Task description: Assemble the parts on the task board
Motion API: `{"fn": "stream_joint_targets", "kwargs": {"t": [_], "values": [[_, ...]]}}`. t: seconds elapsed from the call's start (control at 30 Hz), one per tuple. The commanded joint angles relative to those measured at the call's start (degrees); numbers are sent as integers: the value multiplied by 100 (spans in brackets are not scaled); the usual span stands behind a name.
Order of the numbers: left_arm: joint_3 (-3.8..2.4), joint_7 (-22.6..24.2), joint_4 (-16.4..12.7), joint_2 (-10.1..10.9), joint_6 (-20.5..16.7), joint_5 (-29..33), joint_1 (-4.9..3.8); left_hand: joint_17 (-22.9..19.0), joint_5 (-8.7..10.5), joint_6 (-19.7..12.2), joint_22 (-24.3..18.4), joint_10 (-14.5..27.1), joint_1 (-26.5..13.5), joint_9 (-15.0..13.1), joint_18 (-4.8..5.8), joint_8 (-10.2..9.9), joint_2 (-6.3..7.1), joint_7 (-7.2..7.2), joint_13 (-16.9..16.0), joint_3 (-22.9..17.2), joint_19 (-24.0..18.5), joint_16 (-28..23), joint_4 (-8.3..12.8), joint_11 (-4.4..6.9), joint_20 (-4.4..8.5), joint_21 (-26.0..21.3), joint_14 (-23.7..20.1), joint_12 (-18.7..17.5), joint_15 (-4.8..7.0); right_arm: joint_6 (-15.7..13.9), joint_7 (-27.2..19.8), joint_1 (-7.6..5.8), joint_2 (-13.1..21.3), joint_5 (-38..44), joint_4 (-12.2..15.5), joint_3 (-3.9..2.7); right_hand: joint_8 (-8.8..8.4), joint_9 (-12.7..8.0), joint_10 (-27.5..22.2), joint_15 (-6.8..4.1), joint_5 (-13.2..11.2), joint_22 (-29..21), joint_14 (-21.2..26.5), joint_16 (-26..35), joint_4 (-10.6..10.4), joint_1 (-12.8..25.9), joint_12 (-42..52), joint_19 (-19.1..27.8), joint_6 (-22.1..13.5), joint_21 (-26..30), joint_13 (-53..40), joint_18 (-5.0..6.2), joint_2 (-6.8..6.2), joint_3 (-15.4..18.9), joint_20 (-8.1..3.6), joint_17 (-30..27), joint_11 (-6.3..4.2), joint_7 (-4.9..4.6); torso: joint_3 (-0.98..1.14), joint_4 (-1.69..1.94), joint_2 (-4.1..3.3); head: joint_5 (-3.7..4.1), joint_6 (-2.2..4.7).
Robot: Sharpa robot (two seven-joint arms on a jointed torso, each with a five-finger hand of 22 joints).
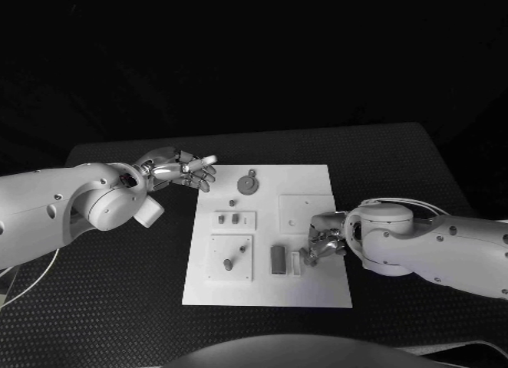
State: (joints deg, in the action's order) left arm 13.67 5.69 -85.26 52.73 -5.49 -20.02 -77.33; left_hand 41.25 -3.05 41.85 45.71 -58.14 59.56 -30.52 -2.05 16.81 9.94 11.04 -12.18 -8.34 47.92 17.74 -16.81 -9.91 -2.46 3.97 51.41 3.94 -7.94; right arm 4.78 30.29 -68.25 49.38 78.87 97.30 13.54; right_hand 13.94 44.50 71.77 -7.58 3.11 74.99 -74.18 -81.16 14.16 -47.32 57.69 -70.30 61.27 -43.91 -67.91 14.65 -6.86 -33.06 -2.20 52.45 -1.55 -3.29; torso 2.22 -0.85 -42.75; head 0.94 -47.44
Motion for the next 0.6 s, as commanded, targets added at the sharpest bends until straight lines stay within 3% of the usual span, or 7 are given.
{"fn": "stream_joint_targets", "kwargs": {"t": [0.03, 0.23, 0.4, 0.5, 0.6], "values": [[-2, 23, -17, -3, 71, -23, -3, 5, 21, -5, 8, -25, 40, -8, -26, 23, -6, 128, 8, 27, 24, -28, -2, 0, 33, 29, 22, 21, 17, 253, 371, 67, 84, 445, -160, 70, -43, -693, 24, -23, -28, 97, 17, -13, 38, -19, 29, 10, -88, 21, 1, 35, 48, -9, -23, -3, -24, -131, 3, -2, 1, 7, 9], [-2, 17, -21, 5, 65, -23, -3, 6, 21, -5, 8, -25, 41, -8, -26, 23, -6, 128, 8, 32, 25, -29, -2, 0, 33, 29, 23, 21, 17, 280, 384, 66, 139, 845, -255, 70, -43, -694, 24, -23, -29, 96, 27, -5, 100, -33, 25, 17, -91, 26, 4, 35, 74, -1, -20, -27, -24, -131, 5, -4, 2, 1, 9], [-2, 12, -22, 3, 66, -23, -3, 7, 21, -5, 8, -25, 42, -7, -26, 23, -5, 128, 8, 38, 25, -30, -3, 0, 33, 29, 23, 21, 17, 280, 364, 66, 88, 966, -244, 71, -54, -701, 15, -15, -28, 91, 34, 10, 95, 48, 13, 31, -111, 40, 11, 35, 11, 37, -3, -36, -15, -140, 10, 1, 0, 8, 15], [-2, 6, -23, -1, 68, -23, -3, 7, 21, -5, 8, -25, 41, -7, -26, 23, -5, 128, 8, 40, 26, -31, -3, 0, 33, 29, 24, 21, 17, 301, 348, 65, 1, 1077, -238, 71, -75, -714, 1, -4, -25, 80, 39, 29, -36, 179, -2, 35, -145, 59, 21, 35, -113, 30, 9, -47, -4, -151, 10, 0, 0, 5, 9], [-2, -5, -22, -11, 79, -23, -3, 7, 21, -5, 8, -25, 41, -7, -26, 23, -6, 128, 9, 42, 26, -31, -4, 0, 33, 29, 24, 21, 17, 458, 357, 64, -80, 1298, -230, 71, -103, -733, -15, 7, -34, 58, 39, 55, -449, 420, -25, 27, -188, 93, 35, 35, -380, -106, 11, -64, 10, -159, 3, -2, 0, 17, 14]]}}
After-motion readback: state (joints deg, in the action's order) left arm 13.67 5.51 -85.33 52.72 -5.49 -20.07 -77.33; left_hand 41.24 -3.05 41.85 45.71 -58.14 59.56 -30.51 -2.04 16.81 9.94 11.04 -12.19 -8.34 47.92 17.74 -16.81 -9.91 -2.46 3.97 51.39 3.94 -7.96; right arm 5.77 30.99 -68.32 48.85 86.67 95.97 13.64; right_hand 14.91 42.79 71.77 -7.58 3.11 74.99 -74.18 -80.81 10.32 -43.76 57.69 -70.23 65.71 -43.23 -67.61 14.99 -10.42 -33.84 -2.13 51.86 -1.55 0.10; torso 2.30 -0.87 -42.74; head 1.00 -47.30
